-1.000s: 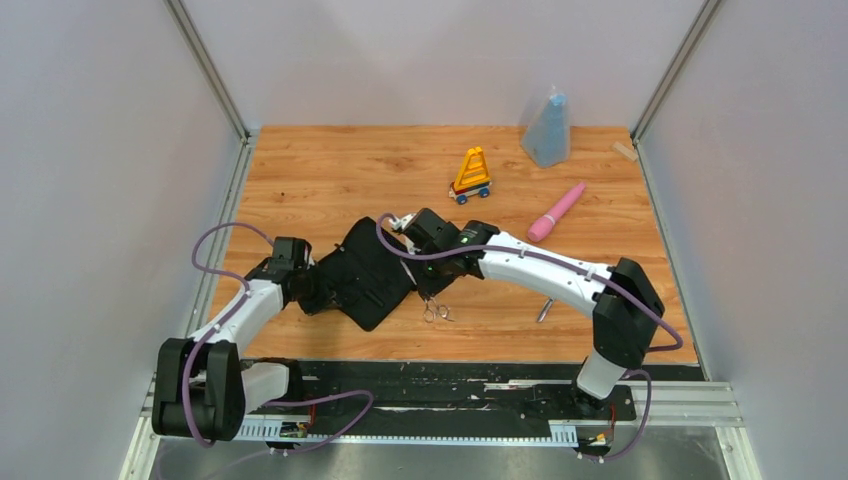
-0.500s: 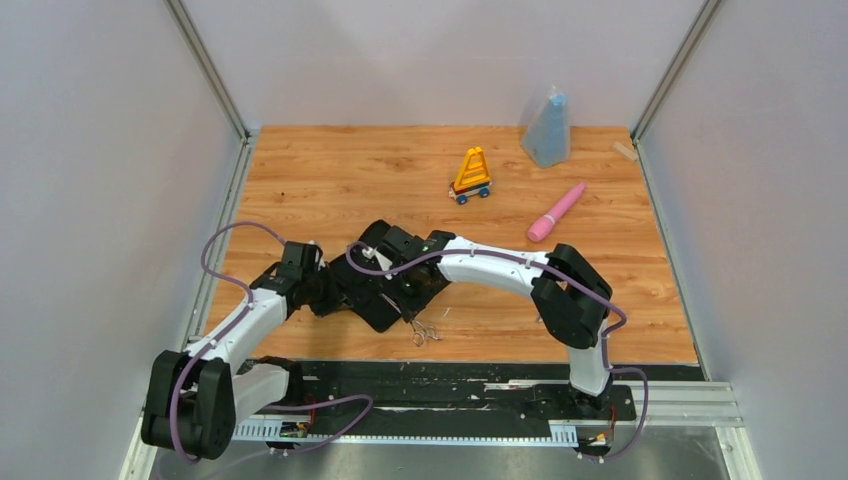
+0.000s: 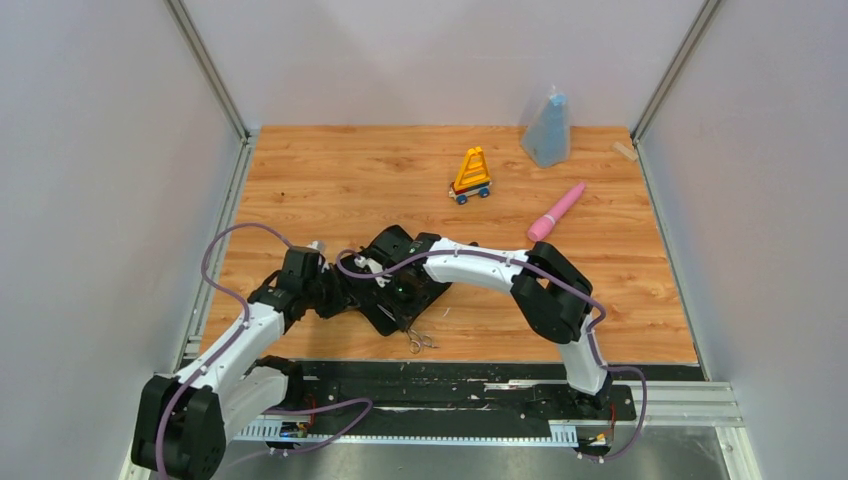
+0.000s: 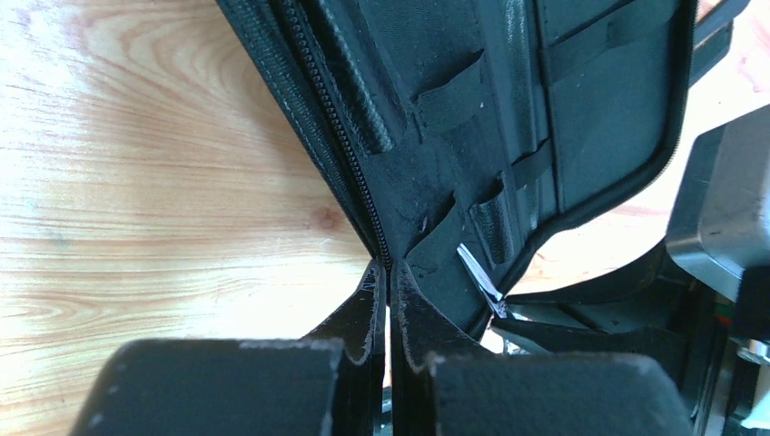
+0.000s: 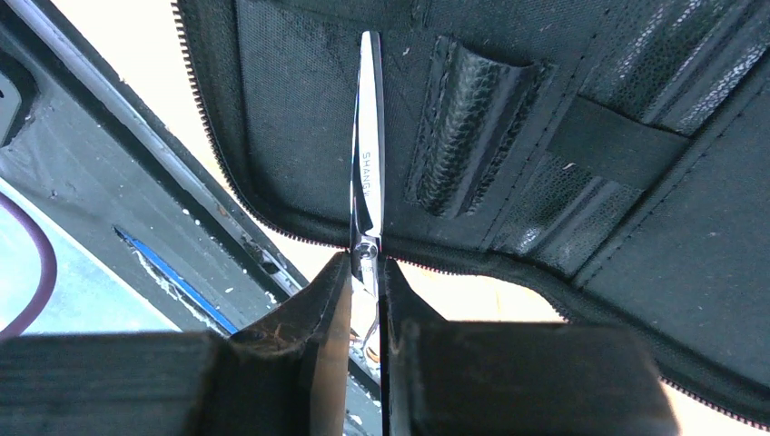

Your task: Sort the hair-cutting tools

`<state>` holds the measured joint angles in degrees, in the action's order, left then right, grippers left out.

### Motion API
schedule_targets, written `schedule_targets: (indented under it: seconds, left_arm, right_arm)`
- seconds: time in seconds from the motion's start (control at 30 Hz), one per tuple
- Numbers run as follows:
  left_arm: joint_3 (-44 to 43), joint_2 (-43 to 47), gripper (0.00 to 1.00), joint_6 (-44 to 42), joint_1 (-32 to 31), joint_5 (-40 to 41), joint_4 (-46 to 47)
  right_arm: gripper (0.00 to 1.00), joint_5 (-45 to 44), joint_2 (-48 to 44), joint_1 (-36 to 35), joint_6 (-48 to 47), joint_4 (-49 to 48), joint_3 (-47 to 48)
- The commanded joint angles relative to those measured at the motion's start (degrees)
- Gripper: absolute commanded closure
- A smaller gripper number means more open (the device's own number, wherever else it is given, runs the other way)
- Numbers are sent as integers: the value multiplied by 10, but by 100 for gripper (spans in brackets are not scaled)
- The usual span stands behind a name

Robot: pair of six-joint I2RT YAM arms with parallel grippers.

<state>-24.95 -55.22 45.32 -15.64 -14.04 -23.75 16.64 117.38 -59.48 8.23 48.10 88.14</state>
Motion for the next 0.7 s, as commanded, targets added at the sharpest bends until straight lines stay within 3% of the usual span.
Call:
schedule_targets:
  seconds: [0.0,0.67]
  left_arm:
    - [6,32,100,14,-4,-11,30]
    - [34,50,100,16,-14,-37,43]
  right_arm:
    - [100,23,-1,-7,0,16,12]
    - [100,-9,55,-11,4,7,116]
